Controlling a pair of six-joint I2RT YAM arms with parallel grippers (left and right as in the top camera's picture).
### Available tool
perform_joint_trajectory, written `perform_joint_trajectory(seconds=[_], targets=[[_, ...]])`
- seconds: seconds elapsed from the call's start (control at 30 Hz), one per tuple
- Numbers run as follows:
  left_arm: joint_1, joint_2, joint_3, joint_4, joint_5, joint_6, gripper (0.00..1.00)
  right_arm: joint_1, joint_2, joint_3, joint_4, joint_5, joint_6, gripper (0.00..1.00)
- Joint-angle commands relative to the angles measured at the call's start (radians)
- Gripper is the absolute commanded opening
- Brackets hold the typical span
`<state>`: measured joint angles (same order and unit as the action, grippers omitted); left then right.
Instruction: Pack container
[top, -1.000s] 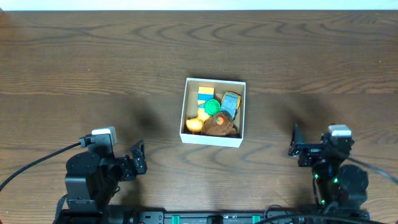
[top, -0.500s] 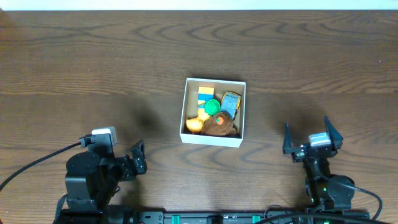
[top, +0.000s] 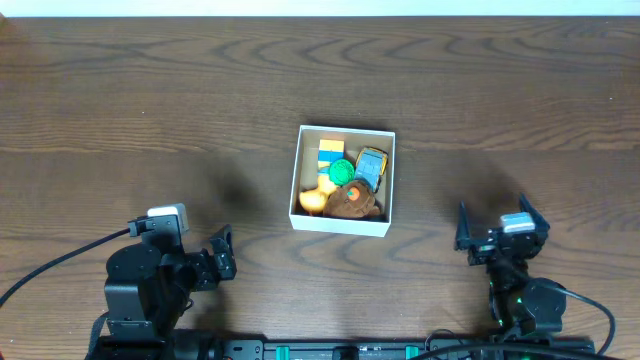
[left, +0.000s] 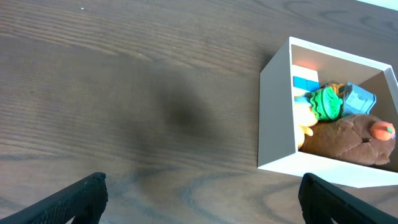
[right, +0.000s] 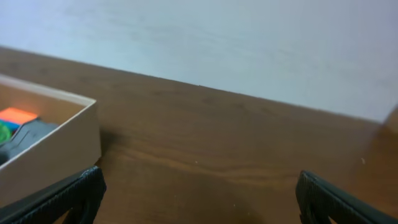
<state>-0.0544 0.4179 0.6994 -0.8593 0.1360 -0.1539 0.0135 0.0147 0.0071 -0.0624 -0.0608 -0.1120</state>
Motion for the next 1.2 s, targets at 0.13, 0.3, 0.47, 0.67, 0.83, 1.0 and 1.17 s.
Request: perform_joint_trajectory(seconds=[0.13,0.3,0.47,0.67,0.83,1.0,1.17], targets=[[-0.002,0.001,0.001,0.0,0.01,-0.002,0.98,0.006,-0.009,-0.002,-0.012,0.057,0.112,0.99],[-0.002,0.001,0.001,0.0,0.01,-0.002,0.98,0.006,-0.009,-0.002,-0.012,0.057,0.112,0.99],[-0.002,0.001,0.001,0.0,0.01,-0.001,0.98,0.006,-0.009,-0.002,-0.012,0.057,0.112,0.99],[-0.002,0.001,0.001,0.0,0.01,-0.002,0.98,0.006,-0.009,-0.002,-0.012,0.057,0.112,0.99],[-0.002,0.001,0.001,0.0,0.01,-0.001,0.98,0.006,-0.009,-0.002,-0.012,0.057,0.112,0.99],[-0.001,0.001,0.0,-0.018,-0.024,0.029,0.98,0.006,-0.009,-0.002,-0.012,0.057,0.112,0.99],[0.024,-0.043,-0.046,-0.021,-0.024,0.13,0.98,0.006,-0.009,-0.002,-0.012,0.057,0.112,0.99]])
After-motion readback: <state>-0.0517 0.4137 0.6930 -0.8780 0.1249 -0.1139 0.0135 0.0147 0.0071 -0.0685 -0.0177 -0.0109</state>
